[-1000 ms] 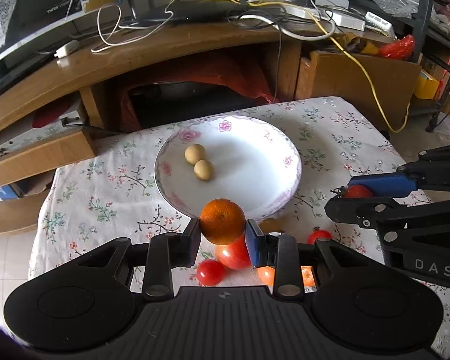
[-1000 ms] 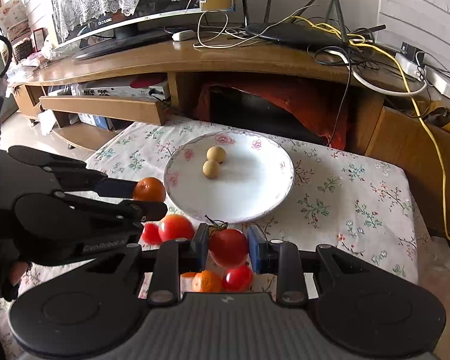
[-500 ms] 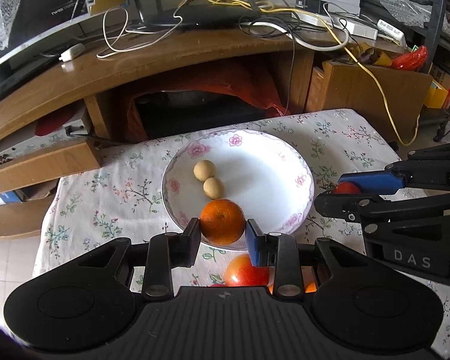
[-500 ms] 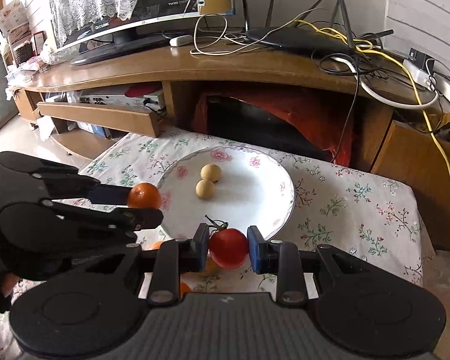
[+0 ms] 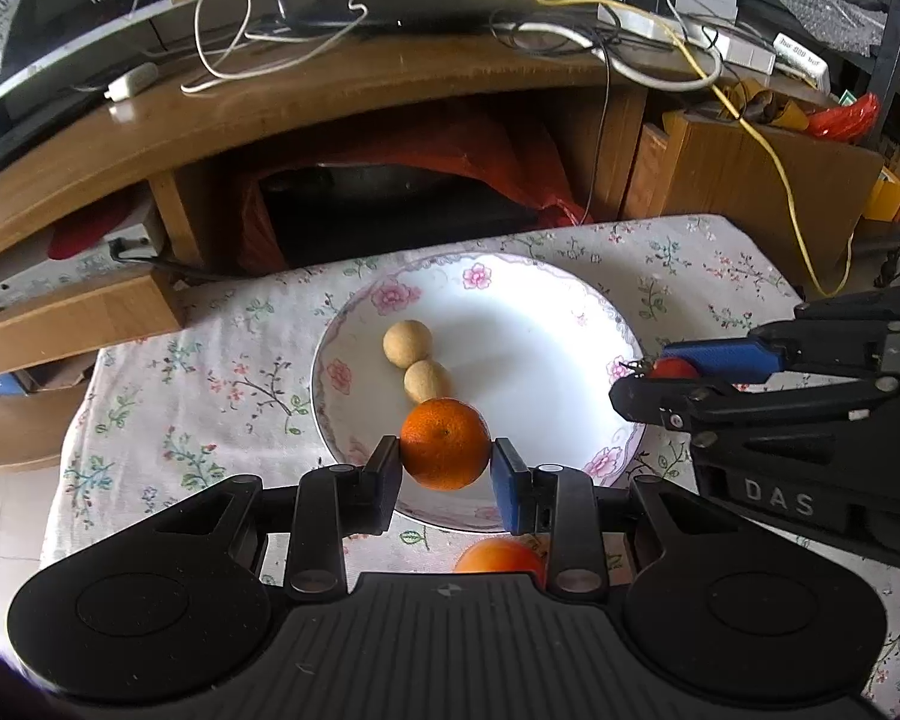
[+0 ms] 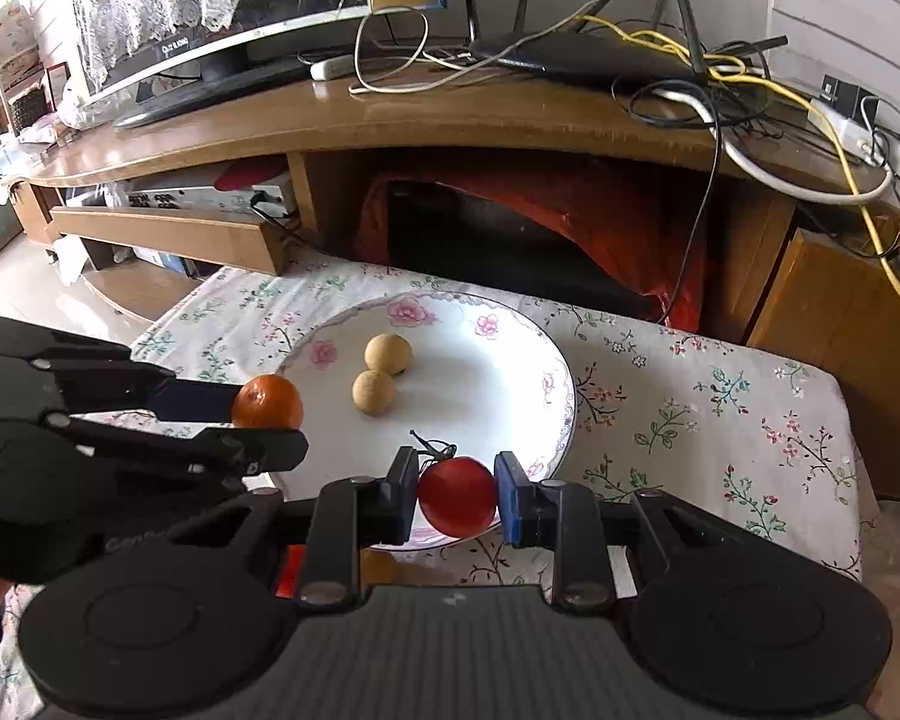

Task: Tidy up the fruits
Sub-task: 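Lower the tangerine into the bowl and open the left tool while the right tool carries the tomato, then lower the red tomato into the bowl and open the right tool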

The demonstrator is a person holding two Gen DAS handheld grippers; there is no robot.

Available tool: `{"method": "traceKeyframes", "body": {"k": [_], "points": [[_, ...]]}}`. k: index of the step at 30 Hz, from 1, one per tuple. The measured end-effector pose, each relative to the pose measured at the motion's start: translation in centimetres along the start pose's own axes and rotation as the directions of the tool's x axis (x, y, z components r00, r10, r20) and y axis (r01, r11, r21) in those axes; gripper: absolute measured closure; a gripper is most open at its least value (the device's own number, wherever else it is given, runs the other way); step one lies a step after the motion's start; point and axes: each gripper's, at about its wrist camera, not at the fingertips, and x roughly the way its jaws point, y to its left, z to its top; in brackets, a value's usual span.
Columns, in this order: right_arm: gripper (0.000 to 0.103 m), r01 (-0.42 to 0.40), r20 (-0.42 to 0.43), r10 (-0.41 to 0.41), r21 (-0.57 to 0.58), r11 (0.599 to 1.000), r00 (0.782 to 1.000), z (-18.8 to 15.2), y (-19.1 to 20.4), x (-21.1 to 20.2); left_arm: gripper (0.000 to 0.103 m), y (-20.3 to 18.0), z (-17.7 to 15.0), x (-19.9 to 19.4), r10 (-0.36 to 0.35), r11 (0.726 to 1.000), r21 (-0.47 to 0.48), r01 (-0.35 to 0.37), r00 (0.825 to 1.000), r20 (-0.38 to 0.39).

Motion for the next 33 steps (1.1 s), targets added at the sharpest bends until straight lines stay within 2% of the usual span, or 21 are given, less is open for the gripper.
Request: {"method": "traceKeyframes", "body": {"k": [17, 33], "points": [[0.082, -0.007, -0.03, 0.007, 0.006, 1.0, 1.0, -0.1, -0.4, 2.9, 0.063, 0.2, -0.2, 1.6, 0.003, 1.0, -0.007, -0.003, 1.0, -0.031], [0.082, -0.066, -0.042, 0.067, 0.022, 0.998, 0.997, -0.1, -0.4, 5.7, 0.062, 0.5, -0.6, 2.6, 0.024, 1.0, -0.012, -0.025, 0.998, -0.054]]}}
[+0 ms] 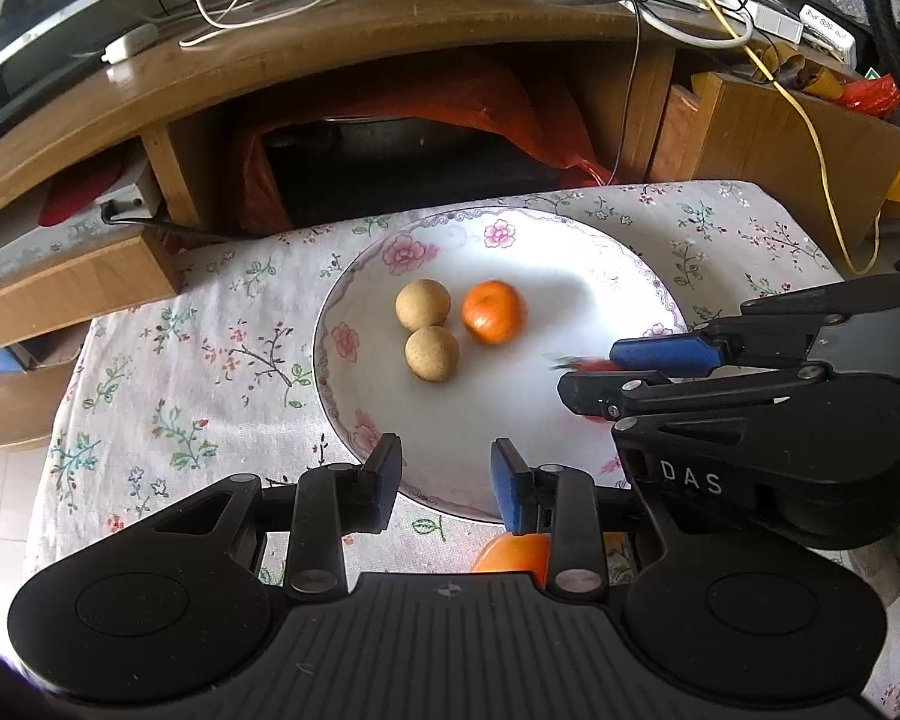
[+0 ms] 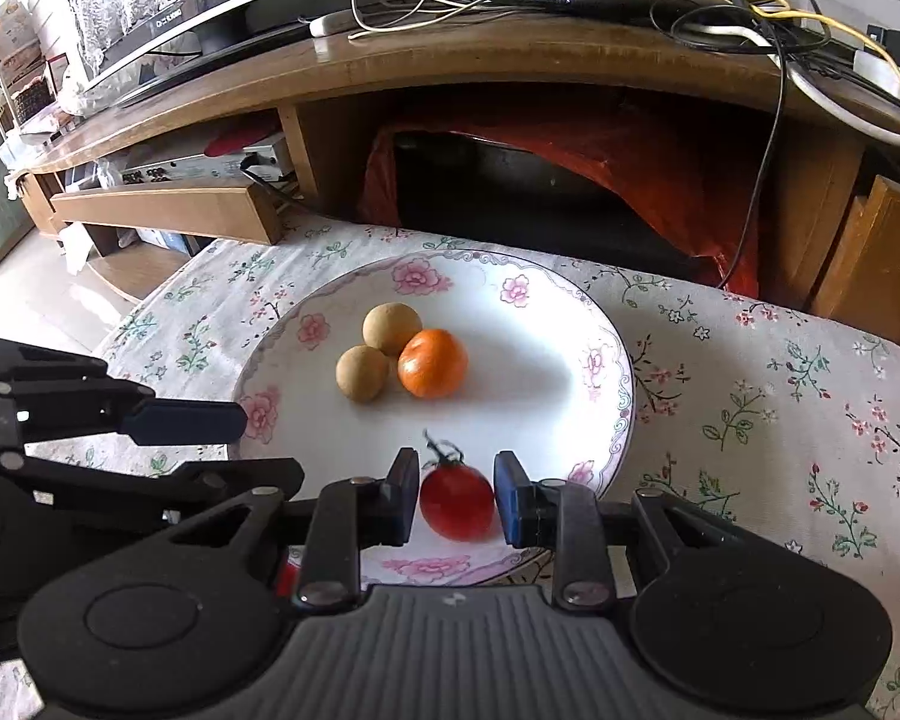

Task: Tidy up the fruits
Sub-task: 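Lower the red tomato into the bowl and open the right tool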

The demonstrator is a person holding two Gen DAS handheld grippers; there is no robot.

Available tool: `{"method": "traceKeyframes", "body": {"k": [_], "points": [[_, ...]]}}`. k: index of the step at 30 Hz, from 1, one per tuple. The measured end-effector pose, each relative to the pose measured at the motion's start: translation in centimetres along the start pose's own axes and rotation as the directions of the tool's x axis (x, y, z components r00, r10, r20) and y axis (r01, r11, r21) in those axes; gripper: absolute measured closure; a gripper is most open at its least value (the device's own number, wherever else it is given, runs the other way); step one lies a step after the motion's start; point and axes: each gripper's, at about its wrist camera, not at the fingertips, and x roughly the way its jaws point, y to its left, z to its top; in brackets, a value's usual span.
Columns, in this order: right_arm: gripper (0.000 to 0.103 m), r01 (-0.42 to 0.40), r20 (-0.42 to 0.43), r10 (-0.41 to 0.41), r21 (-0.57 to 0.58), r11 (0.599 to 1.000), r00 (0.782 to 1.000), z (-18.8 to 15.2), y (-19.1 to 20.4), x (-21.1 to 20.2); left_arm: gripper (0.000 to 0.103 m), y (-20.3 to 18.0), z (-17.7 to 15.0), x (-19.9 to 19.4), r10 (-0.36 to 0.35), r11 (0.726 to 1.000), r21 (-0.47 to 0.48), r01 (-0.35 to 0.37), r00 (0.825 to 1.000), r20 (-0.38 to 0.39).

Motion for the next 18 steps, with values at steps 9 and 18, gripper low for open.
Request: {"method": "traceKeyframes", "body": {"k": [9, 18], "points": [[0.082, 0.003, 0.01, -0.003, 0.006, 1.0, 1.0, -0.1, -0.1, -0.5, 0.059, -0.1, 0.1, -0.3, -0.005, 1.0, -0.002, 0.005, 1.0, 0.002], [0.082, 0.025, 0.033, -0.026, 0.024, 0.999, 0.999, -0.3, 0.1, -2.4, 0.056, -0.4, 0.2, -1.6, -0.011, 1.0, 0.002, 0.011, 1.0, 0.026]]}}
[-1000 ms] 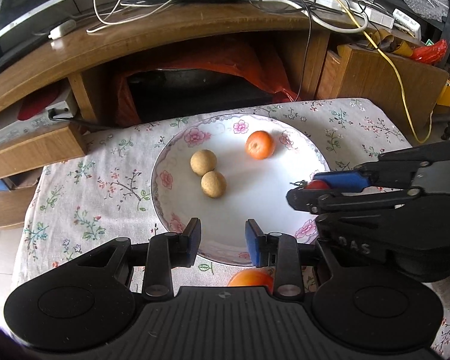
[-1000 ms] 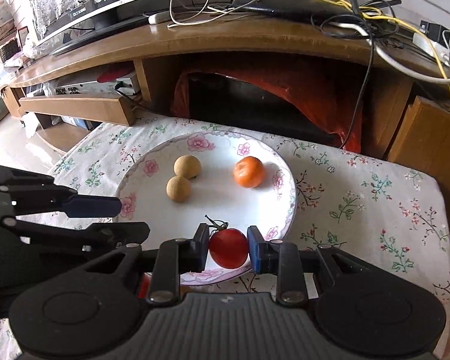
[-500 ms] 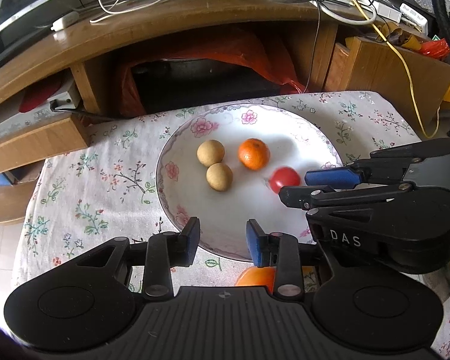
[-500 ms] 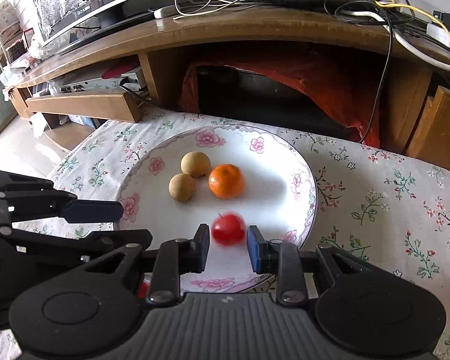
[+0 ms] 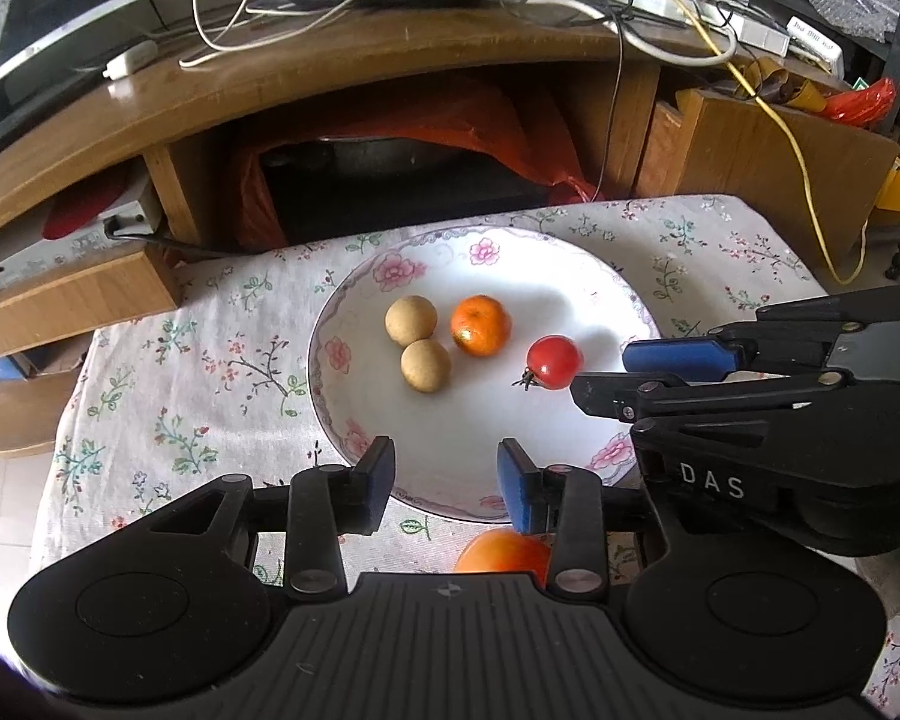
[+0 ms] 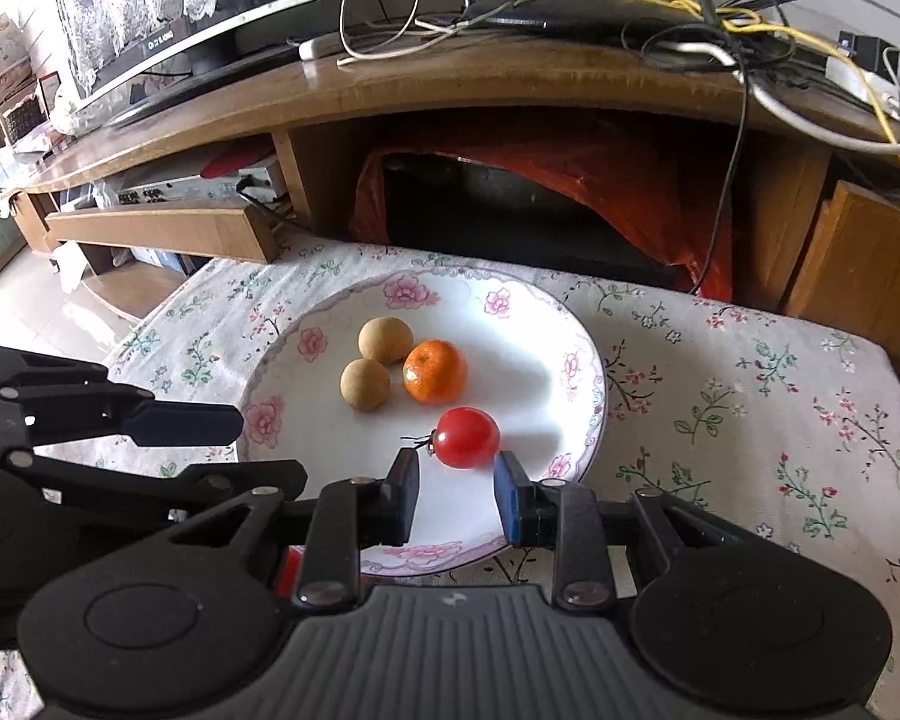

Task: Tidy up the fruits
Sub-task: 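Lower the red tomato into the bowl and open the right tool, then lift both open tools away from the bowl toward the remaining fruits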

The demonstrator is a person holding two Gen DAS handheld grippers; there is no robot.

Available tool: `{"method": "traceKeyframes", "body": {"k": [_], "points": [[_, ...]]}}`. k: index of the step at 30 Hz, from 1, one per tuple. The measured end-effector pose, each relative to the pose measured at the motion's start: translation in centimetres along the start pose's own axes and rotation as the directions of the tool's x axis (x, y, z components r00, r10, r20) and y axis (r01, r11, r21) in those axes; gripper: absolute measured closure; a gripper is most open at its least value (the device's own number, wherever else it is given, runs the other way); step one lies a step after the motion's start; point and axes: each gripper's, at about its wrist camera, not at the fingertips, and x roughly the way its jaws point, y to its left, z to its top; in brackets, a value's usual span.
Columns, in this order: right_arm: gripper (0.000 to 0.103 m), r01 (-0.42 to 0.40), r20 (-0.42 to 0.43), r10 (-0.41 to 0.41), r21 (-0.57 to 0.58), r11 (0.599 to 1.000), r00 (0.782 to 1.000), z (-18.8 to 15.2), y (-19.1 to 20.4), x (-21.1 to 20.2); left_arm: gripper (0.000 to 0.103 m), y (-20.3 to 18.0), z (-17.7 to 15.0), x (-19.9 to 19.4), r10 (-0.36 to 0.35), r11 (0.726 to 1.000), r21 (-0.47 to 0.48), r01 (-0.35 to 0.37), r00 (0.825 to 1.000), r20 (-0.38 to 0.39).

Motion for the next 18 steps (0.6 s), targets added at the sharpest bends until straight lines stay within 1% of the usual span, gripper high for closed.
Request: {"method": "traceKeyframes", "body": {"k": [11, 15, 18], "points": [[0.082, 0.02, 0.023, -0.02, 0.014, 1.0, 1.0, -0.4, 0.6, -2.4, 0.049, -0.5, -0.4, -1.9, 0.019, 1.0, 0.024, -0.019, 0.999, 0.038], [0.082, 0.024, 0.033, -0.025, 0.029, 0.999, 0.999, -0.8, 0.8, -3.5, 0.043, -0.6, -0.7, -2.9, 0.022, 0.999, 0.029, -0.023, 0.998, 0.055], [0.082, 0.029, 0.037, -0.03, 0.039, 0.999, 0.999, -1.3, 1.0, -4.4, 0.041, -0.7, -1.0, -3.7, 0.019, 0.999, 0.034, -0.022, 0.998, 0.067]]}}
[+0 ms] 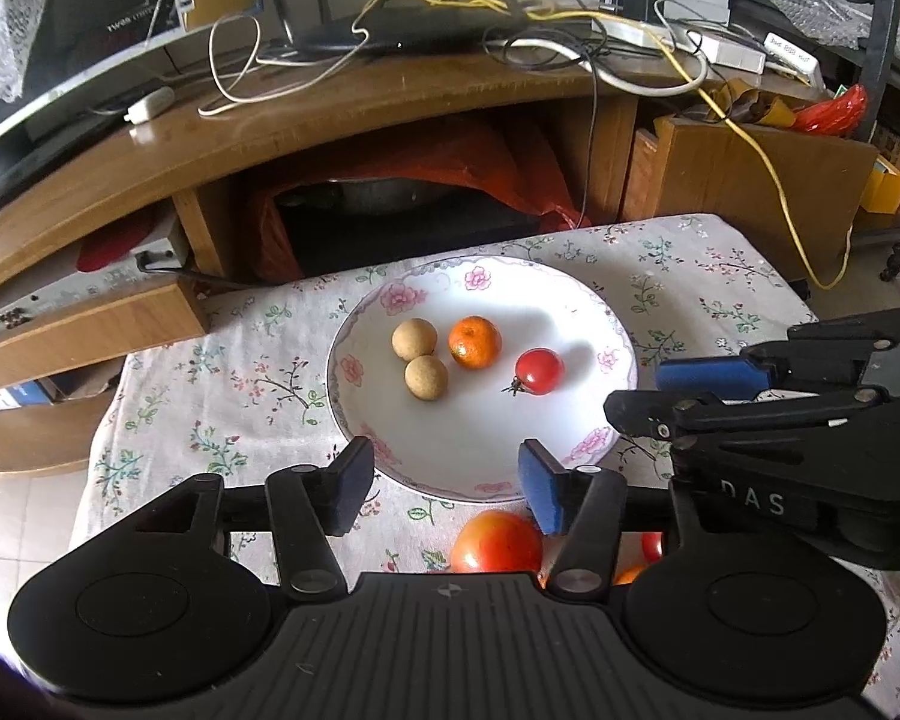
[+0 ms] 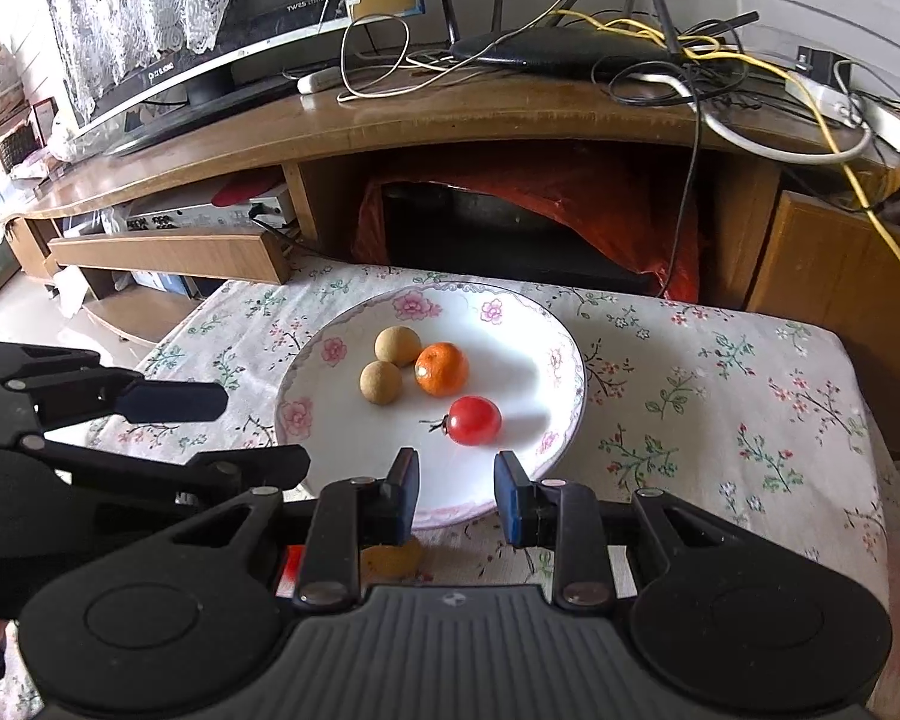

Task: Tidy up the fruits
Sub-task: 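Lift both open tools away from the bowl toward the remaining fruits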

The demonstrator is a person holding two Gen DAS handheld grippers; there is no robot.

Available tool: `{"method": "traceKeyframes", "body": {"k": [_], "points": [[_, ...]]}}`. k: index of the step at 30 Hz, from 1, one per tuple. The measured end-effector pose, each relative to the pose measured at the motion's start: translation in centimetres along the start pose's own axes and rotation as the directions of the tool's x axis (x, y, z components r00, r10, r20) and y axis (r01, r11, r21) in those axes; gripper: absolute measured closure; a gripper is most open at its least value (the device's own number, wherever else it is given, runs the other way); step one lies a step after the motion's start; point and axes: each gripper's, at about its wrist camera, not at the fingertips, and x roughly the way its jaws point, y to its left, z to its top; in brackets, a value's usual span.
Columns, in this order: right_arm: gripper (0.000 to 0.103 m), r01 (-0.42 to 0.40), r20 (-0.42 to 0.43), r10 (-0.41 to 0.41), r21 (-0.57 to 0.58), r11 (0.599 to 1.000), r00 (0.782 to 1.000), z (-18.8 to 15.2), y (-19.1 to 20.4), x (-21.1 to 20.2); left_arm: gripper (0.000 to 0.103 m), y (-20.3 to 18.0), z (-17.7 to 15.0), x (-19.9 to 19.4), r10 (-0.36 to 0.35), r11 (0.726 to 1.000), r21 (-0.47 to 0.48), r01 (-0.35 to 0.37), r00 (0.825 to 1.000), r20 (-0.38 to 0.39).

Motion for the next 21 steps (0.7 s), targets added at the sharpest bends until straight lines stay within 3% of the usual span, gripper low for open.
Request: {"method": "traceKeyframes", "body": {"k": [10, 21], "points": [[0.082, 0.015, -0.005, -0.015, -0.004, 1.0, 1.0, -2.2, 1.2, -2.9, 0.029, -0.6, -2.5, -2.4, -0.004, 1.0, -0.012, 0.004, 1.0, -0.008], [0.082, 0.03, -0.016, -0.03, 0.043, 0.999, 0.999, -5.6, 2.2, -6.2, 0.026, -1.5, -5.5, -4.8, -0.028, 0.999, -0.037, 0.027, 0.999, -0.017]]}}
